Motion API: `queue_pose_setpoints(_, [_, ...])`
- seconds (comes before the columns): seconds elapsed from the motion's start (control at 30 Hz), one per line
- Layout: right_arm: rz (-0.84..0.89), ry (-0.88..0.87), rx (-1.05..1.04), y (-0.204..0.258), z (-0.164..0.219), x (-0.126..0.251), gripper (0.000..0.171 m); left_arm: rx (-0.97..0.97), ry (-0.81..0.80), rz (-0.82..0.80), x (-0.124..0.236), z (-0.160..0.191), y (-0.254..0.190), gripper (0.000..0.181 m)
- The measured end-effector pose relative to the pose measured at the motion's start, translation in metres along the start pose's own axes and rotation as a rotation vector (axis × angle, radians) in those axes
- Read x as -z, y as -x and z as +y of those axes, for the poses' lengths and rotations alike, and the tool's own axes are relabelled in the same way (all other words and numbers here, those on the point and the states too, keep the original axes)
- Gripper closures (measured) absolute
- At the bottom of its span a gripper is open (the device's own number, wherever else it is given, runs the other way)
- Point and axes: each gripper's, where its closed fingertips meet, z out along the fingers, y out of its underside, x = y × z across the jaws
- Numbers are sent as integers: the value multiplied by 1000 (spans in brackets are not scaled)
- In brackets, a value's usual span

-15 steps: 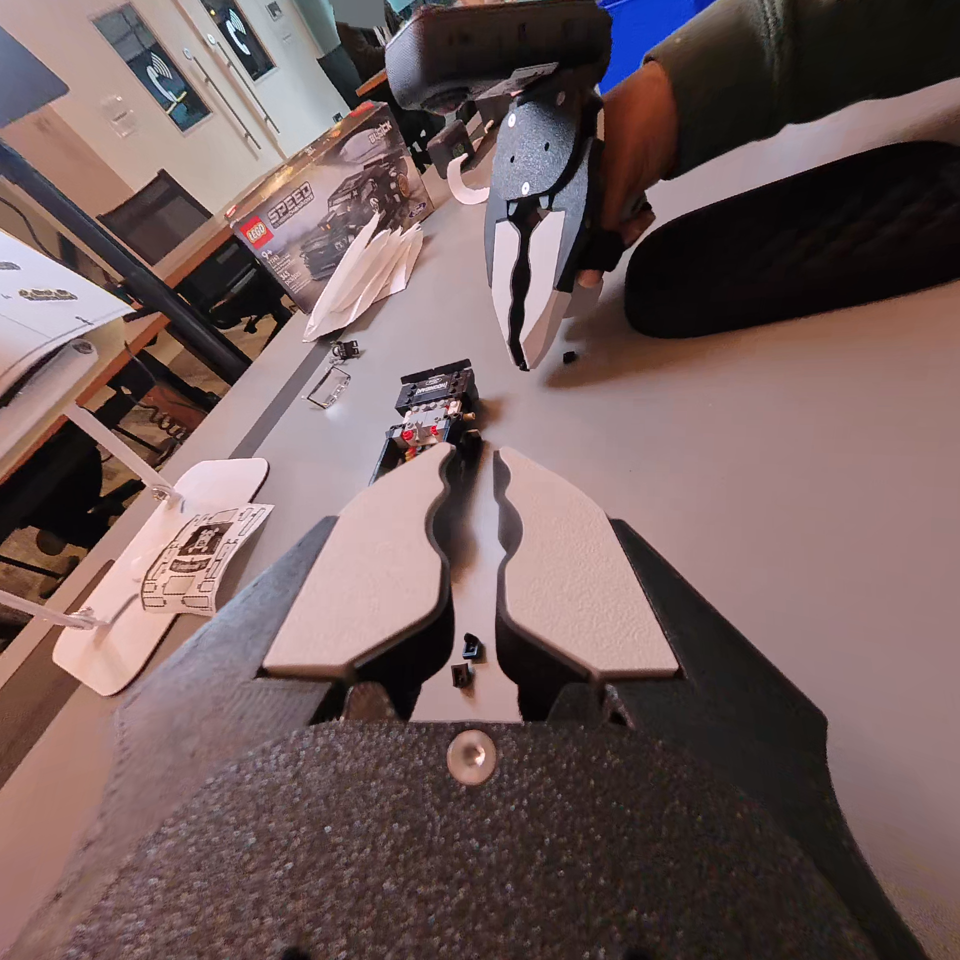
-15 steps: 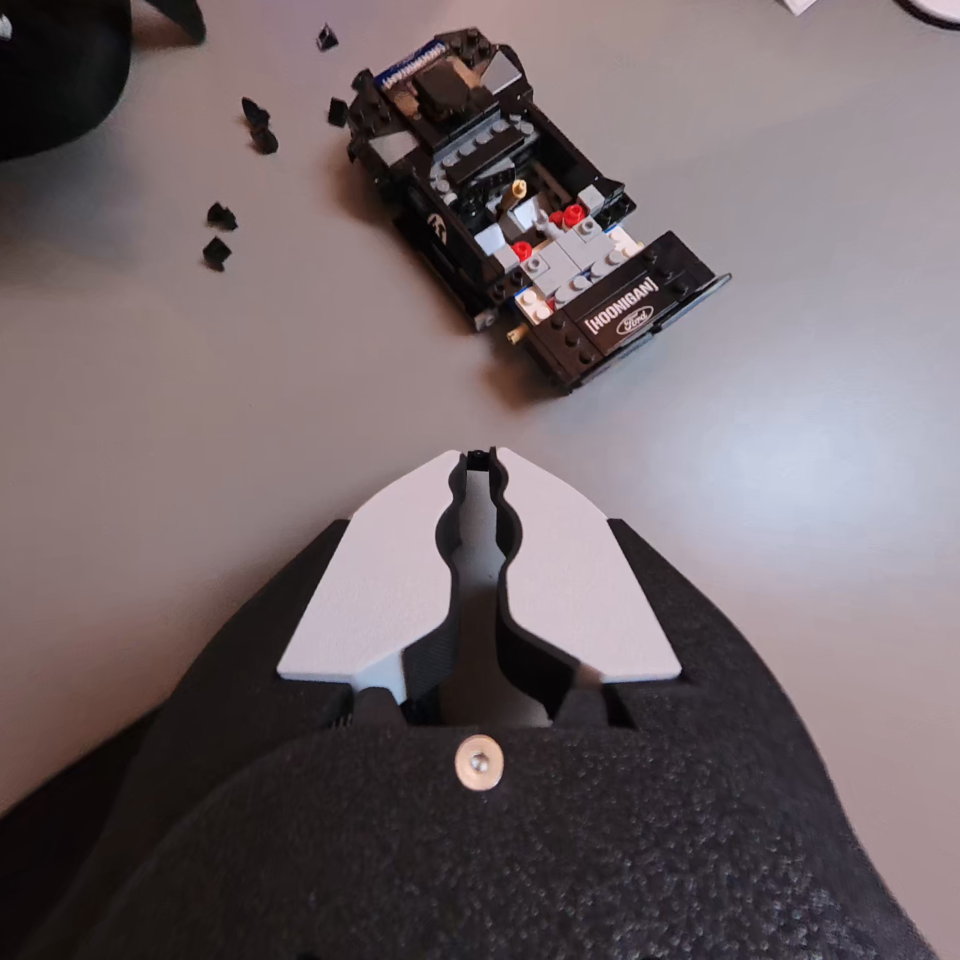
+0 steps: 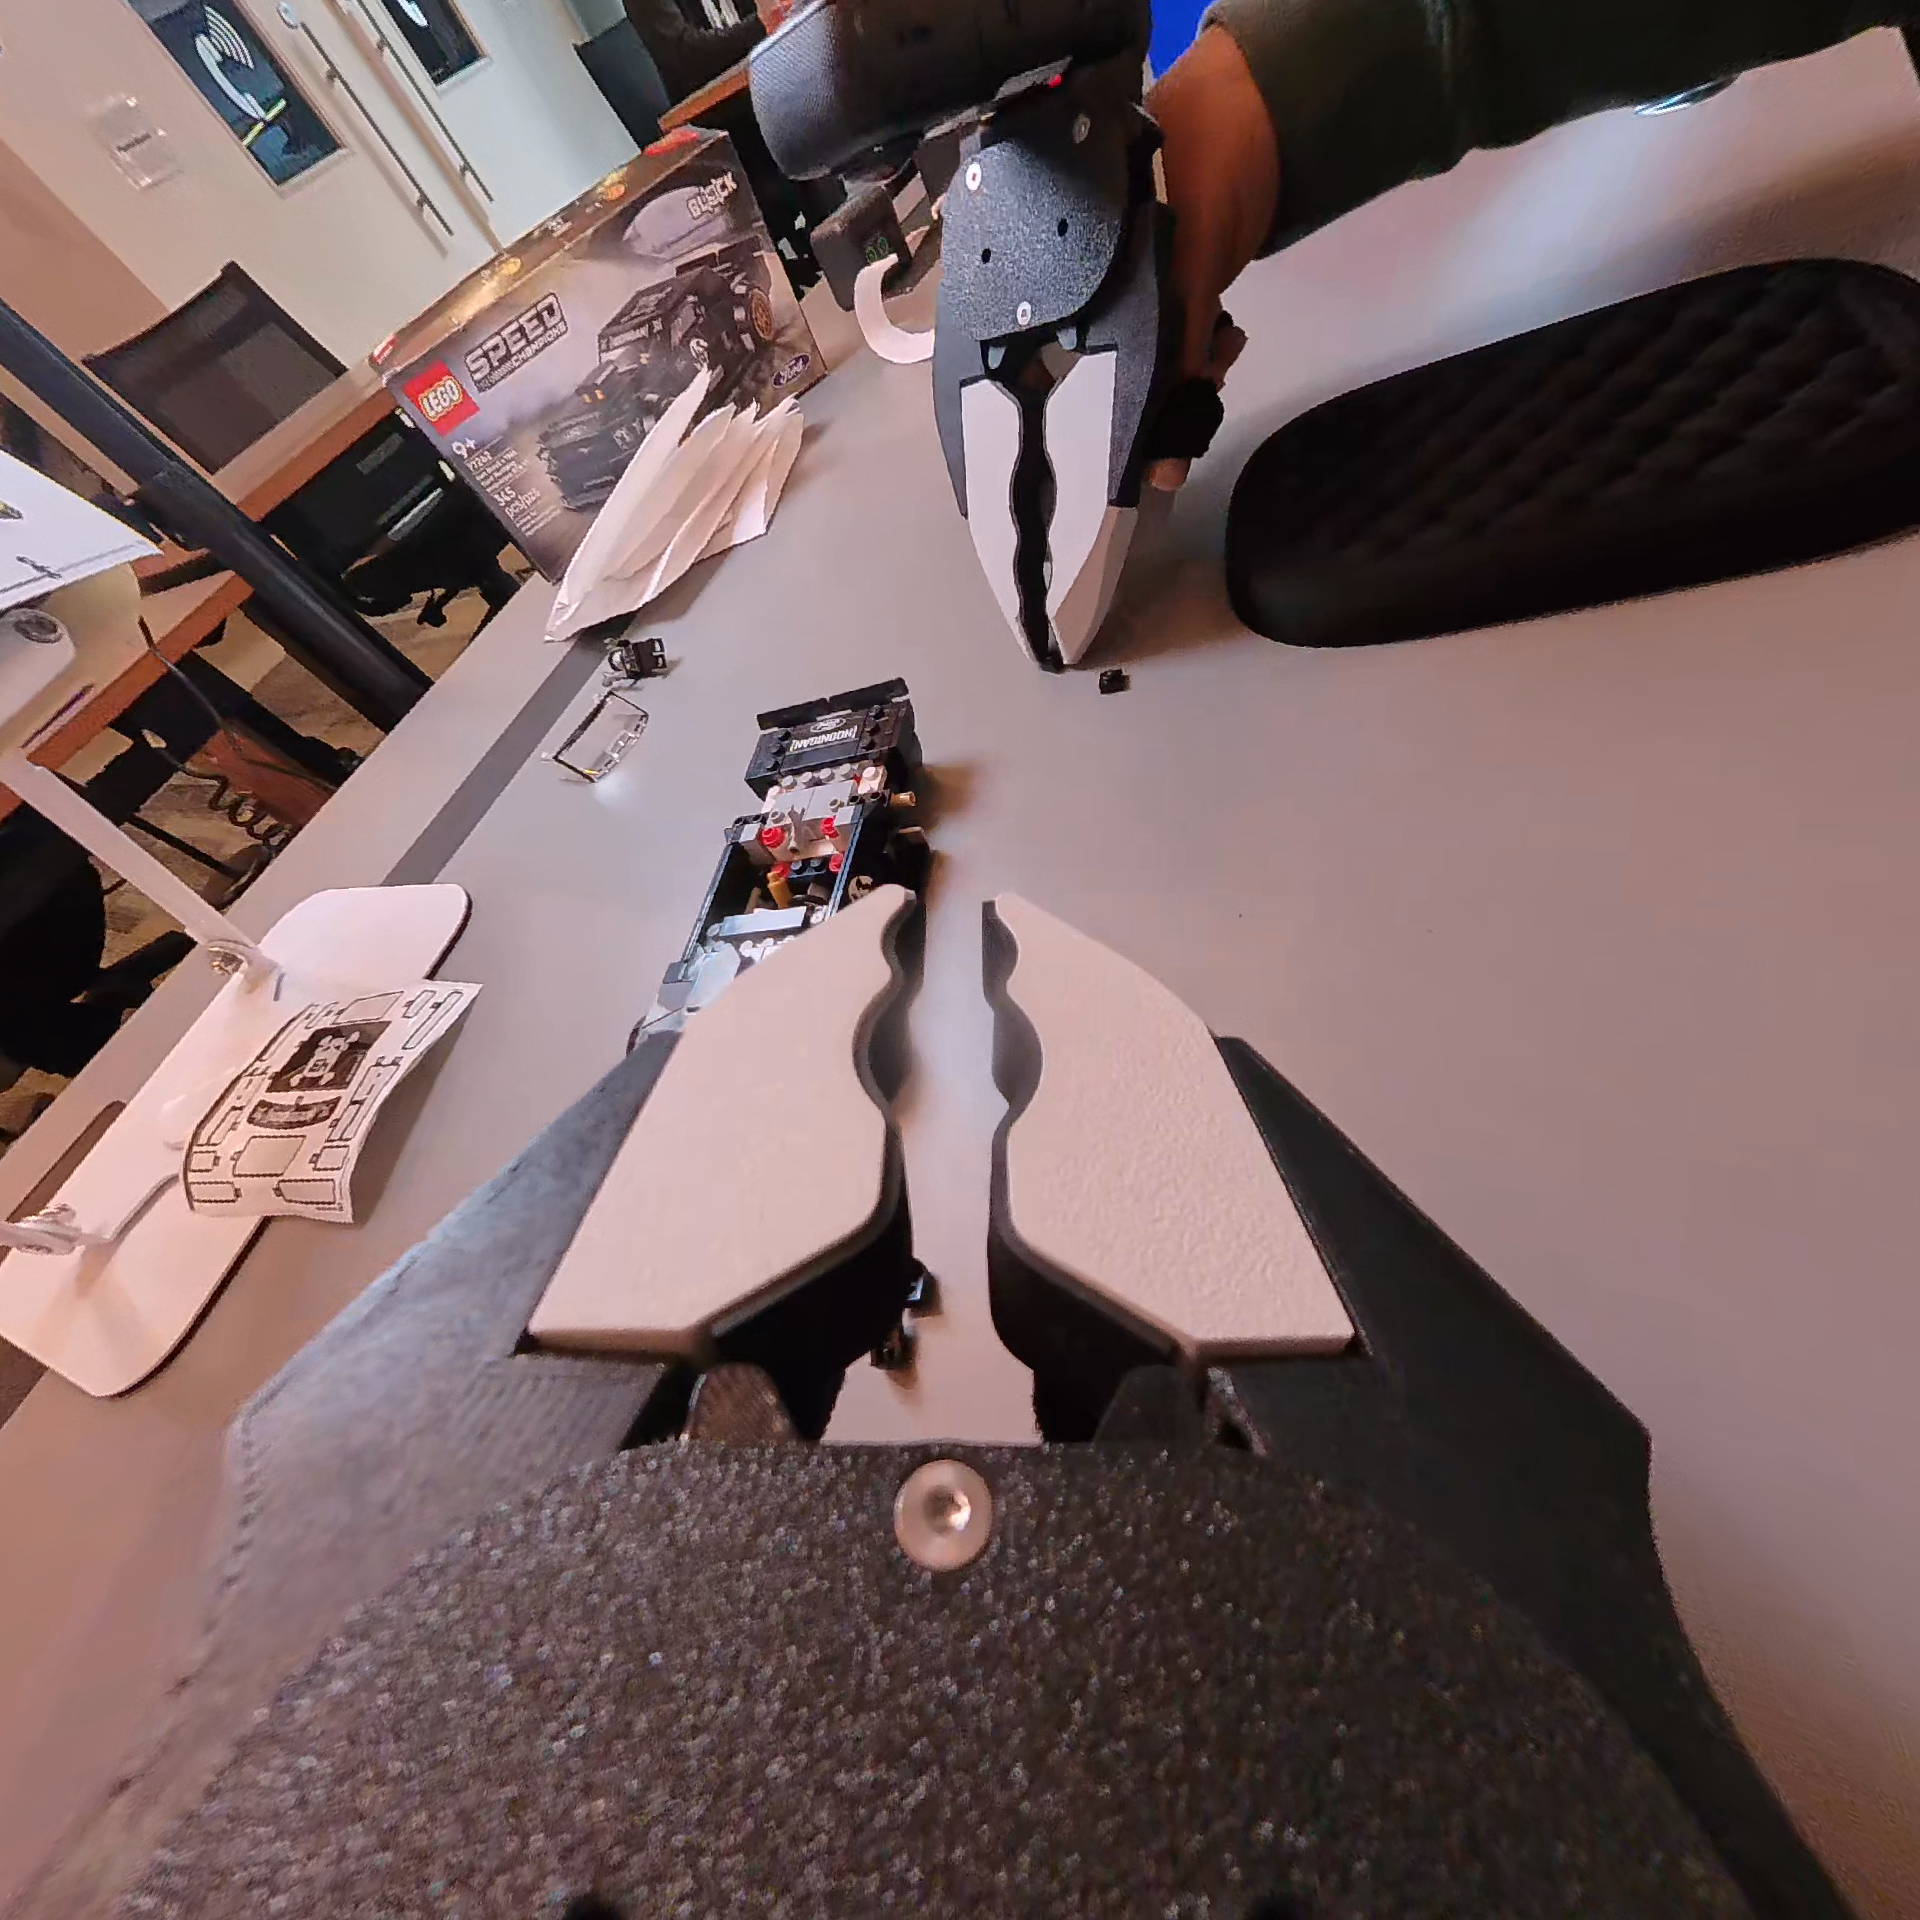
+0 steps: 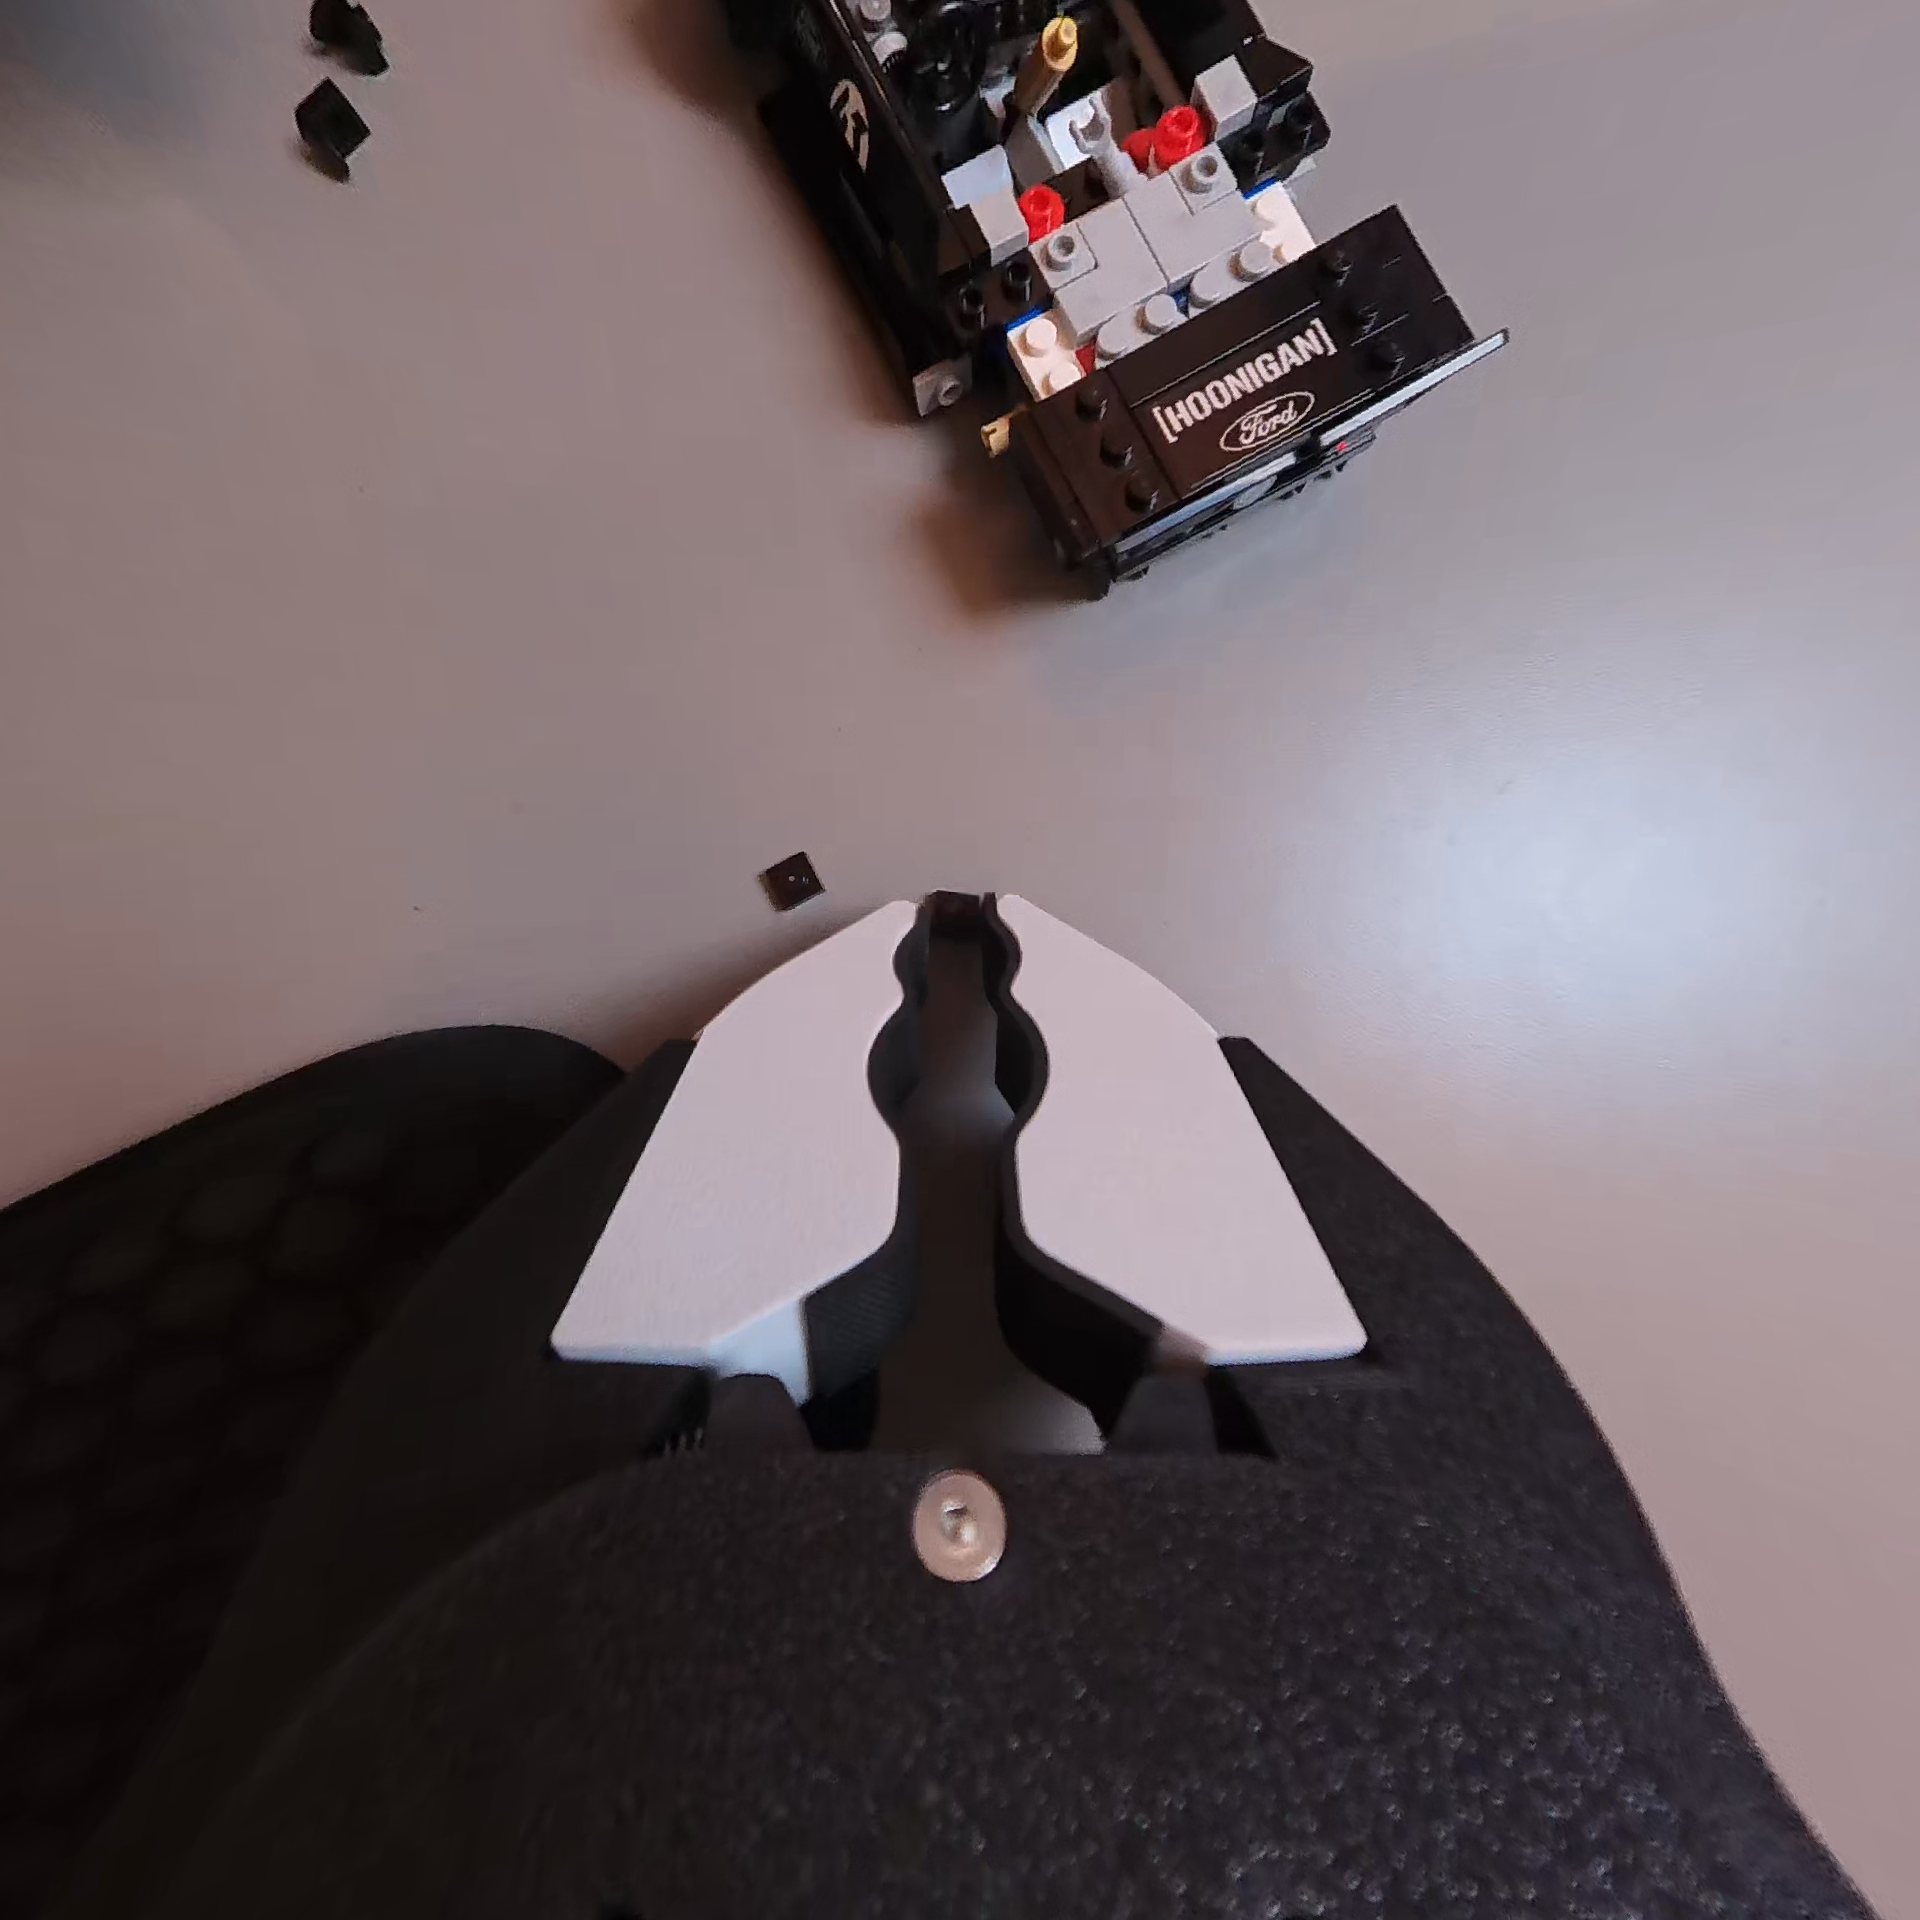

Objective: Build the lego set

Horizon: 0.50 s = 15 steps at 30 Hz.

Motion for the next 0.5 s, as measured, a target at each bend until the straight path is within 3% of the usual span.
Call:
queue_pose_setpoints(0.13, [-11, 1, -2, 0, 0, 3, 155, 15, -1, 3, -1, 1, 1, 171])
queue_pose_setpoints(0.27, [41, -188, -68, -3, -26, 25, 155, 48, -29, -12, 3, -2, 7, 172])
queue_pose_setpoints(0.37, [206, -398, -112, -11, -55, 48, 143, 97, -69, -45, 9, -7, 19, 174])
queue_pose_setpoints(0.5, [471, -679, -214, -21, -81, 86, 144, 193, -156, -132, 24, -16, 44, 181])
